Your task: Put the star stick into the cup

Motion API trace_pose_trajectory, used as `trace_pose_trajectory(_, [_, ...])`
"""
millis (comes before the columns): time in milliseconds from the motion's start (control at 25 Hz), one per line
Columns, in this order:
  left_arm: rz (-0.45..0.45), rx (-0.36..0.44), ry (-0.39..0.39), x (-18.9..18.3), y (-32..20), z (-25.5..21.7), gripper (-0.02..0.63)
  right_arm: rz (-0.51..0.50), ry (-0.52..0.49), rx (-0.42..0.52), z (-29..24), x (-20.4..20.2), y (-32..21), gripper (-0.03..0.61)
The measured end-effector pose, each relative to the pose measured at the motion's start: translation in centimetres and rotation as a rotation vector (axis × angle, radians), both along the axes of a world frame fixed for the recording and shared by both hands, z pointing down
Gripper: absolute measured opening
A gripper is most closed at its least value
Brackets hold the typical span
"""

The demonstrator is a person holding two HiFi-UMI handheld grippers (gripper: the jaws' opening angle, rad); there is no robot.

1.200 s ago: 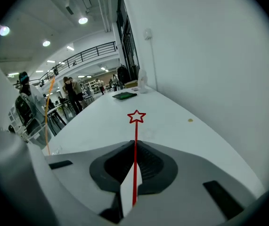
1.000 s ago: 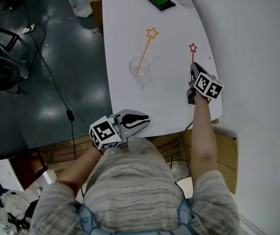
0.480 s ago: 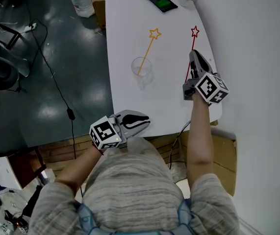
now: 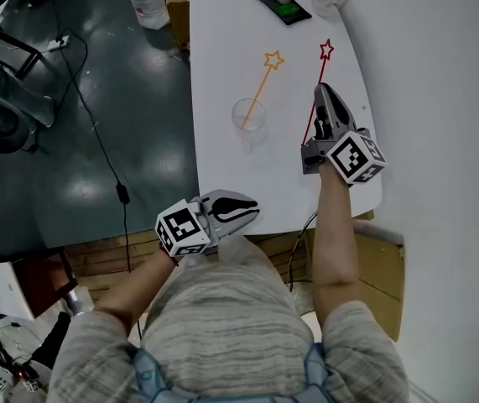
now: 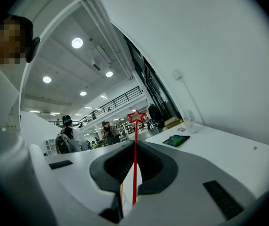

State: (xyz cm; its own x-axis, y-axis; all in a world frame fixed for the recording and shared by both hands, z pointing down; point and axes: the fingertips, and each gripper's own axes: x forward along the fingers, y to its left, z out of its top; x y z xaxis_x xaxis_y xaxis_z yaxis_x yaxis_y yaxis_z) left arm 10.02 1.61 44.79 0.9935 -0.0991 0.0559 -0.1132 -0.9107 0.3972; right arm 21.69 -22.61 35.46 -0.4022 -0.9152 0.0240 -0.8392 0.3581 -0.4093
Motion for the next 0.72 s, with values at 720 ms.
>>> trace_pose_trajectory(720, [-0.005, -0.010, 0.003, -0.7, 0.1, 0.1, 0.058, -0.077, -0.177, 0.190, -2.8, -5.6, -0.6, 0.018])
